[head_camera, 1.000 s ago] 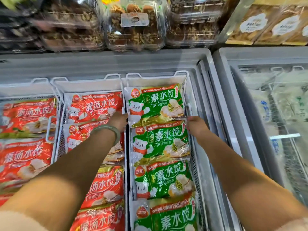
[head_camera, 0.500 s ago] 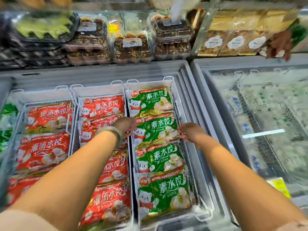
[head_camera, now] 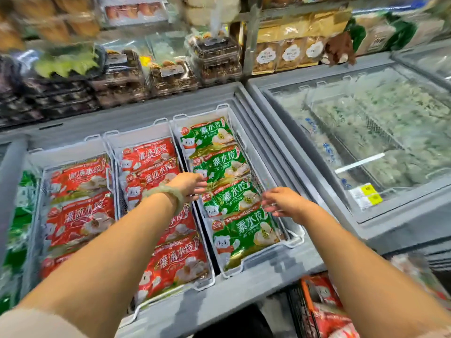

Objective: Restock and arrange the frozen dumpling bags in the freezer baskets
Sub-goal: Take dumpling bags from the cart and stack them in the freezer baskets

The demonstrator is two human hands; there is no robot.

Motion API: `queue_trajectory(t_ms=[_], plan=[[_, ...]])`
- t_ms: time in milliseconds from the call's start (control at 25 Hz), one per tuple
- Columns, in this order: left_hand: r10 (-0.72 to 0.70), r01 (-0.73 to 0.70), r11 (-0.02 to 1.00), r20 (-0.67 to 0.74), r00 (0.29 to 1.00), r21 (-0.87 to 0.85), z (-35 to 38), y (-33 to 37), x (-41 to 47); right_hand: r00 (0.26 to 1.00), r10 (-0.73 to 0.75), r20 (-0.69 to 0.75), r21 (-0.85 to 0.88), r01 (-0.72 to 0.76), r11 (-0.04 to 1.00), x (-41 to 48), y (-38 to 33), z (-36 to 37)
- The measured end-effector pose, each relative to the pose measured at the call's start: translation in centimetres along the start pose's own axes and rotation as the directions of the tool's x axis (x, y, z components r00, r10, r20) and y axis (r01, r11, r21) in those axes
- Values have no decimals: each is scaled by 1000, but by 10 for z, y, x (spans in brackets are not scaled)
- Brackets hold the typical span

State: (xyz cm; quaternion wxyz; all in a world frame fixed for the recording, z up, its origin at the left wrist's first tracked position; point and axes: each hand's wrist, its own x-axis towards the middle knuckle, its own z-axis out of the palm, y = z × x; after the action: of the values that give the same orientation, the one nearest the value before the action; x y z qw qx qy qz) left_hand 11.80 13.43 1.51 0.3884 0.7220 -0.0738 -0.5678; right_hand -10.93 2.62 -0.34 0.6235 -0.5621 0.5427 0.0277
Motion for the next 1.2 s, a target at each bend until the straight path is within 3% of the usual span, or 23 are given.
queue_trajectory(t_ms=[120, 280, 480, 640, 920, 1080, 1200], plan=[[-21, 14, 993, 61, 998, 114, 17, -21, -17, 999, 49, -20, 38, -49, 998, -40, 50, -6], [-36, -11, 972, 194, 980, 235, 73, -43, -36, 973, 147, -178, 208, -109, 972, -88, 126, -33], [-59, -154, 867, 404, 913, 474, 174, -63, -65, 911, 284, -300, 544, -81, 835, -147, 214, -61], [-82, -271, 761, 501, 861, 590, 254, -74, -77, 853, 392, -346, 663, -73, 745, -180, 281, -76], [-343, -187, 646, 500, 795, 740, 390, -111, -61, 764, 561, -318, 804, -96, 587, -198, 371, -129], [-373, -177, 559, 436, 819, 810, 456, -129, -49, 726, 603, -331, 826, -86, 558, -184, 399, -166], [-327, -155, 572, 397, 858, 805, 493, -146, -22, 720, 616, -319, 817, -120, 564, -160, 418, -191]])
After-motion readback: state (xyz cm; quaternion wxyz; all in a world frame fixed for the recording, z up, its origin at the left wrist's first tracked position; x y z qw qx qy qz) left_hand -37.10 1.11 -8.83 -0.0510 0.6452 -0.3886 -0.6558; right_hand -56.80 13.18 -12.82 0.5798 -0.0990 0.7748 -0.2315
